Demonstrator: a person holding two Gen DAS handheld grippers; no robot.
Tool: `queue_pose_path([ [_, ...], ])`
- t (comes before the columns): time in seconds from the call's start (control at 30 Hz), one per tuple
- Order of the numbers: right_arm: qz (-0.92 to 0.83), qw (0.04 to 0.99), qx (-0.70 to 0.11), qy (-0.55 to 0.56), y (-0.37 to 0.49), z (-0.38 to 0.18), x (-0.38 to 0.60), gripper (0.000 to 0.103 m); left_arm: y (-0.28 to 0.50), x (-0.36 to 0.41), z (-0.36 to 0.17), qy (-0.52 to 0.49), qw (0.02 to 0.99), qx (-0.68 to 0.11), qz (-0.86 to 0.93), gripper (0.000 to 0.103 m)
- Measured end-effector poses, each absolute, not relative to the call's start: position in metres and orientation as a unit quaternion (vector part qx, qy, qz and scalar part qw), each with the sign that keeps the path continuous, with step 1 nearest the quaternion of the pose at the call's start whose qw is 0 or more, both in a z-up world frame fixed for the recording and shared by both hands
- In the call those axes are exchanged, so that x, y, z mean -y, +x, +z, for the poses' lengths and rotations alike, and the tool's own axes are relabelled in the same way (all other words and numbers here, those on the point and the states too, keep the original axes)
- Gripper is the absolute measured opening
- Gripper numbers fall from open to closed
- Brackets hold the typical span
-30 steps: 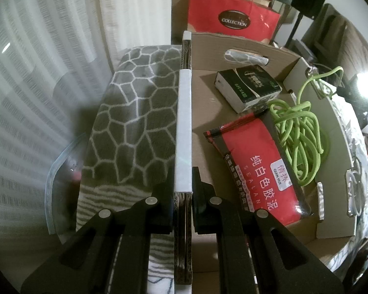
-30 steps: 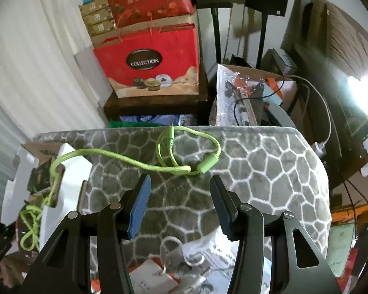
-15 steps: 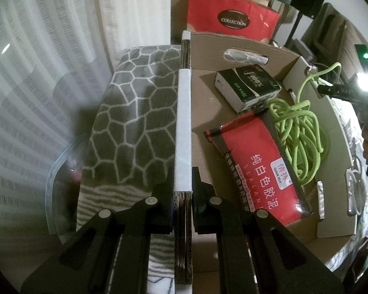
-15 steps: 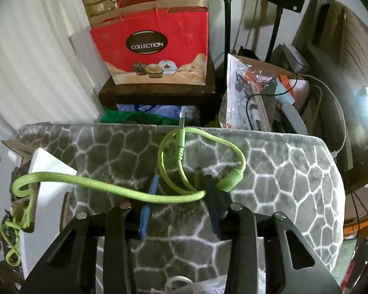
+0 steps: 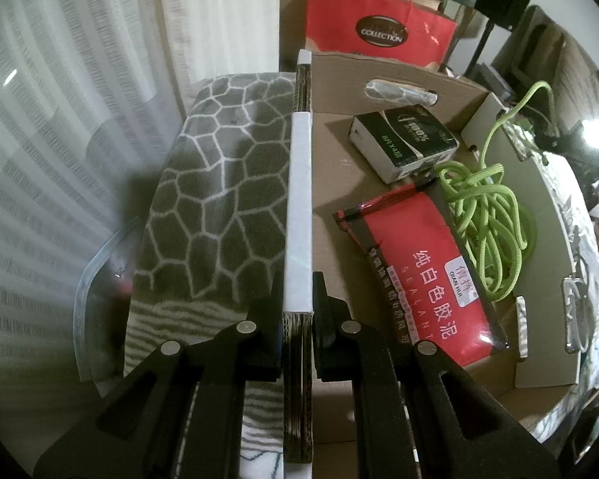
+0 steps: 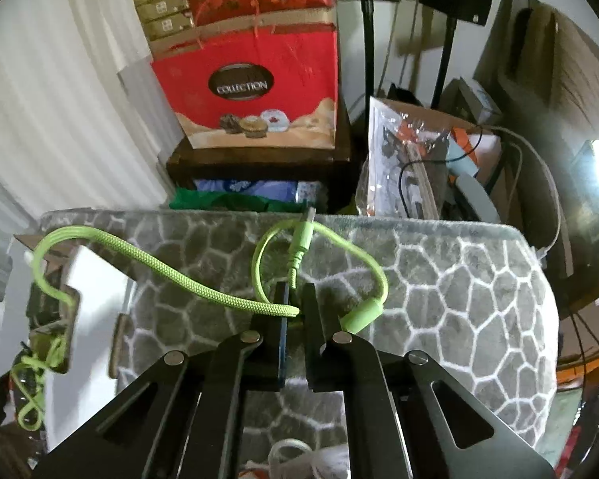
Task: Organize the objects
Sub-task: 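Lift the cable end and carry it toward the box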
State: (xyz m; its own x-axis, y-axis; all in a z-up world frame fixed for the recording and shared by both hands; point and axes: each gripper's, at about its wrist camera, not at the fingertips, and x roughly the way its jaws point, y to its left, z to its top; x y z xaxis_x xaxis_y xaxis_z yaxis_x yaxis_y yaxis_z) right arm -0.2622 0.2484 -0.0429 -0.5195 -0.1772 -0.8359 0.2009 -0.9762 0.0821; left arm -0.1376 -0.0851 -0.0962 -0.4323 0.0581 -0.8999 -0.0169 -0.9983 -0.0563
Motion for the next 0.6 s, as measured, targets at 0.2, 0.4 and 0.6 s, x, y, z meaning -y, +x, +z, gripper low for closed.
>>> queue_pose_path([
  [0.2, -0.884, 0.127, -0.013, 0.451, -0.243, -0.001, -0.242, 0.004, -0.138, 0.087, -0.097, -0.534, 0.022, 0.022, 0.845, 0.010],
  [0.4, -0.888, 0.147, -0.015, 0.436, -0.224, 0.029, -0.230, 0.004, -0.139, 0.087, -0.097, -0.535, 0.021, 0.023, 0.844, 0.010],
  [0.6, -0.891, 0.170, -0.014, 0.421, -0.207, 0.058, -0.217, 0.004, -0.139, 0.088, -0.096, -0.536, 0.021, 0.023, 0.843, 0.010],
])
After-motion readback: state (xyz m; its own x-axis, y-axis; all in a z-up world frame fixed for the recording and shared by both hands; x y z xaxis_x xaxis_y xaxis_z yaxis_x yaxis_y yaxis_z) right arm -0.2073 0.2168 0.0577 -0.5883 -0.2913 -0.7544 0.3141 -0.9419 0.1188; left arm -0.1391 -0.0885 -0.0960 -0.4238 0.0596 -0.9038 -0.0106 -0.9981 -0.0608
